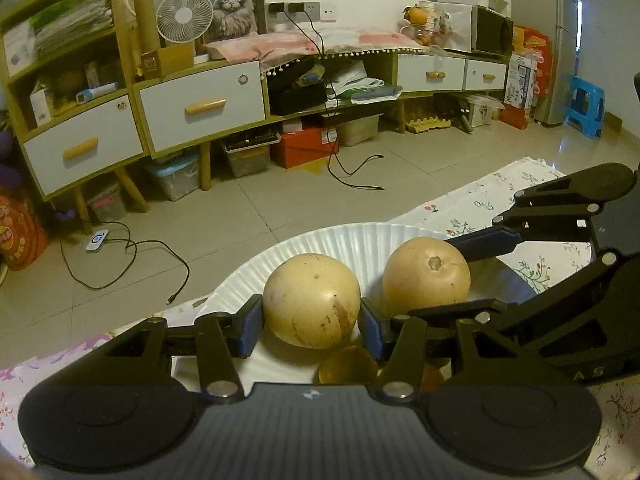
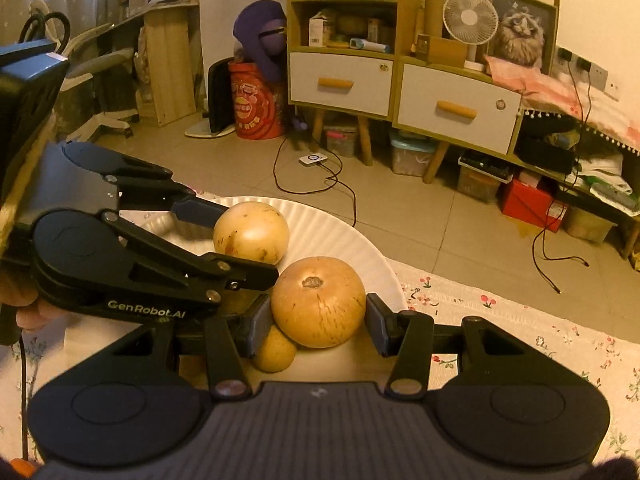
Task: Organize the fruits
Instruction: 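Lower both large fruits into the bowl, open both grippers and withdraw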
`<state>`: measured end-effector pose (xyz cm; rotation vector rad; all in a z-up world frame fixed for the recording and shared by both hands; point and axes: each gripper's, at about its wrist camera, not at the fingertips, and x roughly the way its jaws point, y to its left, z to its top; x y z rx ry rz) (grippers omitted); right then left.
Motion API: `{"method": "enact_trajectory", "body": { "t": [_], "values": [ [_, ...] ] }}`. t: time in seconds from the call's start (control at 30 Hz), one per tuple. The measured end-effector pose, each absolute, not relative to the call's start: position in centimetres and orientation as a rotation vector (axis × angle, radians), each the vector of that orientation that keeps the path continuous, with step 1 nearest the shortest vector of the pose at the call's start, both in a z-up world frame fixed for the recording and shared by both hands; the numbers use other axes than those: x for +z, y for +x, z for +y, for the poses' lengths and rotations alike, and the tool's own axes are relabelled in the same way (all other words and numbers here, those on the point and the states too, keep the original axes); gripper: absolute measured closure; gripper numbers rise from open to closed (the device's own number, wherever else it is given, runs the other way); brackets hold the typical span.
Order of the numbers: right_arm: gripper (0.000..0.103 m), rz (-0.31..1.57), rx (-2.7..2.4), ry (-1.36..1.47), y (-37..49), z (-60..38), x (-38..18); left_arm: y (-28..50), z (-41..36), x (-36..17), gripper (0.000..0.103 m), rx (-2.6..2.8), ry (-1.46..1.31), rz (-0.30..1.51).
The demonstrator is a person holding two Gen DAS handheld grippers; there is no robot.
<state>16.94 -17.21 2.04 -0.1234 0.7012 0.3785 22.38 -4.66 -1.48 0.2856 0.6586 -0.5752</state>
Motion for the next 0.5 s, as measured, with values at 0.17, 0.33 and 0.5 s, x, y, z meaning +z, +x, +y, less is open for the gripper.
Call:
{"method": "enact_trajectory", "body": {
  "t": [0.17,0.33,0.5],
  "values": [
    [0.056,0.696,0.377,-0.136,17.0,-17.2,2.3,22.4,-4.7,-1.2,0.062,-0.564,0.288,0.641],
    [0.053,0.692,0.370,-0.127,17.1,-17.4,2.7,22.4,-4.7,-0.8,0.059,-0.555,0.273,0.641],
    [0.046,0.686,0.350,-0.135,16.7,-17.5,3.2,22.0,-4.4,-0.4,0.053,-0.538,0.269,0.640]
  ]
}}
